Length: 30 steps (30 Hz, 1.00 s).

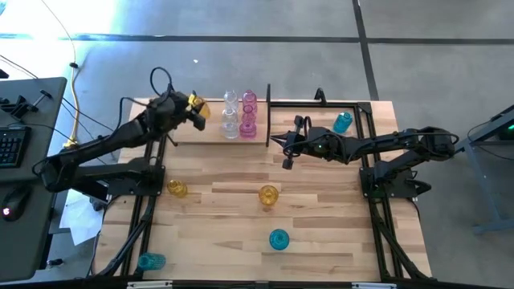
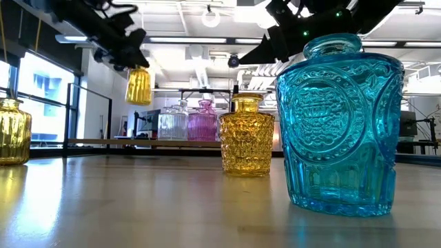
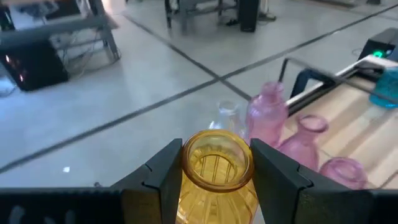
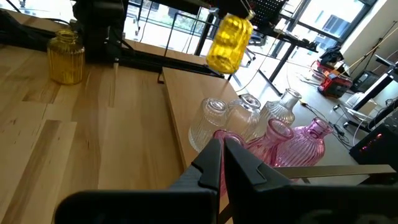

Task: Sort vases onto shelf
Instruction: Put the top yellow vase on the shelf

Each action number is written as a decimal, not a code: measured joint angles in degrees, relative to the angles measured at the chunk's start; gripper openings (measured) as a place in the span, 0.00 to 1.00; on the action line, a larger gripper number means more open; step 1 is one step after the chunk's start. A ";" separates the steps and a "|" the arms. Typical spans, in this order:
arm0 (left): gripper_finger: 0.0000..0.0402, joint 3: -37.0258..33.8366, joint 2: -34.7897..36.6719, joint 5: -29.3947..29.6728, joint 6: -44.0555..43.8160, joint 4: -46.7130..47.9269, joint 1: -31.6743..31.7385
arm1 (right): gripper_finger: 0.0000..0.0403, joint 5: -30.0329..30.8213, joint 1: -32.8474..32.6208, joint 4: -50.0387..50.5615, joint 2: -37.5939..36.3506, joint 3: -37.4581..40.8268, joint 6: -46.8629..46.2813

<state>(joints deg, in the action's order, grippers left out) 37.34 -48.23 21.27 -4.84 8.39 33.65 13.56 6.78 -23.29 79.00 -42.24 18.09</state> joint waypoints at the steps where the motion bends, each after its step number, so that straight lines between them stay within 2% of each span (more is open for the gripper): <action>1: 0.37 -0.02 -1.17 -1.63 0.03 -1.16 1.58 | 0.00 0.00 0.01 0.00 0.00 0.00 0.00; 6: 0.37 -0.02 -9.50 -7.78 0.02 -8.84 7.69 | 0.00 0.00 -0.01 0.00 0.00 0.00 0.02; 14: 0.37 -0.02 -20.91 -9.25 -0.51 -18.16 11.12 | 0.00 0.00 0.00 0.39 0.00 0.00 0.02; 20: 0.37 -0.01 -25.48 -9.09 -0.65 -21.85 11.73 | 0.00 0.00 0.00 0.92 0.00 0.00 0.12; 30: 0.37 0.00 -29.21 -8.63 -1.07 -23.67 12.58 | 0.00 0.00 -0.01 1.25 0.00 0.00 0.44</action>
<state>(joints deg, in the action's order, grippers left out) 37.34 -77.44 12.64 -5.91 -15.28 46.24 13.56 6.77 -22.04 79.00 -42.24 18.52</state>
